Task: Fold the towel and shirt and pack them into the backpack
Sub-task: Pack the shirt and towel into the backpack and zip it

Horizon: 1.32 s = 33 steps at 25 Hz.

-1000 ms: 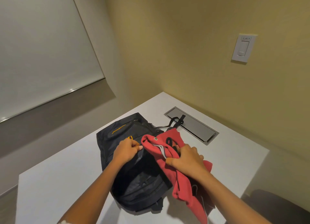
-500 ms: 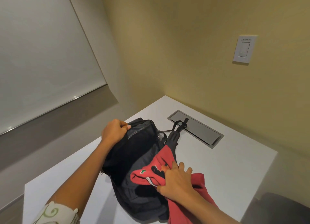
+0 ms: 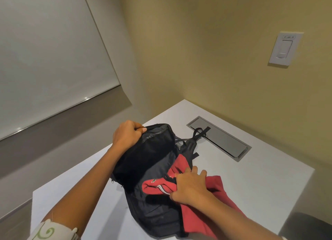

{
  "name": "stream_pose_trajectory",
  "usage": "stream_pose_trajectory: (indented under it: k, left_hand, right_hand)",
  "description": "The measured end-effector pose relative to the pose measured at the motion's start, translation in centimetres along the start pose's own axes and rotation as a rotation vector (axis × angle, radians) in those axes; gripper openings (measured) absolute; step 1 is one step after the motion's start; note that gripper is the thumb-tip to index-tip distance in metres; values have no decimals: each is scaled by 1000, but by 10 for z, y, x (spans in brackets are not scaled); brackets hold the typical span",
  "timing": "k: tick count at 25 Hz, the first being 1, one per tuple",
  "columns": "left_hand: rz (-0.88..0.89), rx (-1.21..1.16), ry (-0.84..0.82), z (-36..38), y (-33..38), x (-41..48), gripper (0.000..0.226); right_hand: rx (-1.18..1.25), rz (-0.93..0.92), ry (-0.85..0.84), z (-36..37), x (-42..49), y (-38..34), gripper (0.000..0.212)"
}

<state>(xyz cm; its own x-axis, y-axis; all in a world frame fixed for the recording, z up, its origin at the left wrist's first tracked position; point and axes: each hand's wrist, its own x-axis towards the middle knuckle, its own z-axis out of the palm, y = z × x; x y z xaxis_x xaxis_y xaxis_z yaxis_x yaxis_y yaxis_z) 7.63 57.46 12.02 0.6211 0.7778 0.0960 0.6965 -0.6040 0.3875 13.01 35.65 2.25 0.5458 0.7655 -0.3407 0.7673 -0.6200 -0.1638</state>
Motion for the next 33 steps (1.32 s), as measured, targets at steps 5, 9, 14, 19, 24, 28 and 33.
stream_pose_trajectory:
  k: [5,9,14,19,24,28,33]
  left_hand:
    - [25,-1,28,-9,-6,15,17]
    - [68,55,99,-16,-11,28,19]
    - [146,83,141,-21,-16,37,22]
    - [249,125,165,-21,-21,37,27]
    - [259,93,127,-18,-31,39,24]
    - [242,47,98,-16,-38,48,21]
    - [212,6,133,-23,-38,56,19]
  right_hand:
    - [-11,-12,-51,-36,57,-56,49]
    - [-94,33,-95,-29,109,-100,44]
    - [-84,105,-88,1,156,-128,47]
    - [-77,137,-57,29,177,-134,45]
    - [-40,135,-155,28,179,-122,87]
    - [145,182,-307,21,188,-93,136]
    - [35,233,-241,54,206,-77,99]
